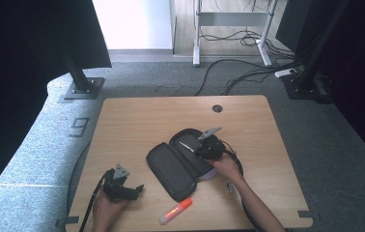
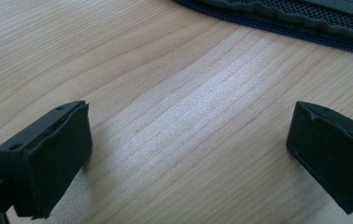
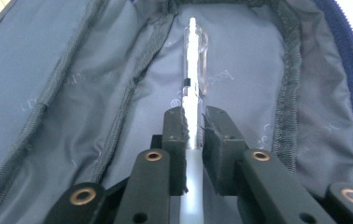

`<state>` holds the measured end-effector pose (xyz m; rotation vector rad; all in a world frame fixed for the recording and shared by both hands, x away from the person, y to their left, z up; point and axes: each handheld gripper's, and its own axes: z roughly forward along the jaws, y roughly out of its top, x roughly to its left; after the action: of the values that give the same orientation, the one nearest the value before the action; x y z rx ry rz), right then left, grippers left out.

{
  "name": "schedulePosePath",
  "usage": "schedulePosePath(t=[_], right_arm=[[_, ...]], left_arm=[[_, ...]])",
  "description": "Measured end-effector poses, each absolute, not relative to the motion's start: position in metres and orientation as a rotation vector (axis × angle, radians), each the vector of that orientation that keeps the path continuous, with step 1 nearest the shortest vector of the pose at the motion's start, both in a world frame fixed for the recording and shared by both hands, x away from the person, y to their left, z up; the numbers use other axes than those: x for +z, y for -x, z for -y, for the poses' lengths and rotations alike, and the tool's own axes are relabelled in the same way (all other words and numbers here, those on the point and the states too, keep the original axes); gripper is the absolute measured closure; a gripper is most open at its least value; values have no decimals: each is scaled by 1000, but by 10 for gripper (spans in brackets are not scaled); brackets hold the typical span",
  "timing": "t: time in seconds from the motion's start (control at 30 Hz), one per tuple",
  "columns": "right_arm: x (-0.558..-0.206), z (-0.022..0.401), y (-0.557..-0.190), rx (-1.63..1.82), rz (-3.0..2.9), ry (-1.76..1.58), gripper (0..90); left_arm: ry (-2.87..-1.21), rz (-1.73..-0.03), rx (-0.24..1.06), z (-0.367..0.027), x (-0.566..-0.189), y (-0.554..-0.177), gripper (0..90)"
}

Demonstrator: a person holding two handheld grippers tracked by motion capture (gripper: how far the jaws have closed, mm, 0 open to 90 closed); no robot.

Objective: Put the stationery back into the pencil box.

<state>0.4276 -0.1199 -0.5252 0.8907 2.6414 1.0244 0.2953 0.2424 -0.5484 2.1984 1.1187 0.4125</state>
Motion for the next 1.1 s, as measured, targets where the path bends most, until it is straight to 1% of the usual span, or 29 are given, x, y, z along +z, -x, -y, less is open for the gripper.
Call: schedulePosePath(t=[0.1,0.3,0.37,0.47,0.67,0.8,0.93,1.1], right_arm=[[-527,119,-428,1006,-2649,-893,728],[-523,120,-428,1011,-2635,-883,639],[-519,120,-427,1015,-2622,-879,591],[-513,121,-426,1012,-2596,-875,483],[-502,126,-423,1014,-2564,-876,372],[-496,130,-420,1007,-2545,-875,317],[-492,134,-417,996,-2543,-884,292],[-489,141,-415,993,-2536,-894,283]], left_arm=[[-2199,-1119,413,-242,-548,-295,1],[-2199,-1118,413,-242,-548,-295,1],[-2199,-1118,412,-242,-548,-295,1],[-2199,-1119,413,-242,-548,-295,1],[-2196,-1120,413,-242,-548,-295,1],[-2199,-1119,413,-242,-548,-295,1],[-2199,-1119,413,-242,-548,-295,1],[-2199,-1119,413,-242,-548,-295,1]])
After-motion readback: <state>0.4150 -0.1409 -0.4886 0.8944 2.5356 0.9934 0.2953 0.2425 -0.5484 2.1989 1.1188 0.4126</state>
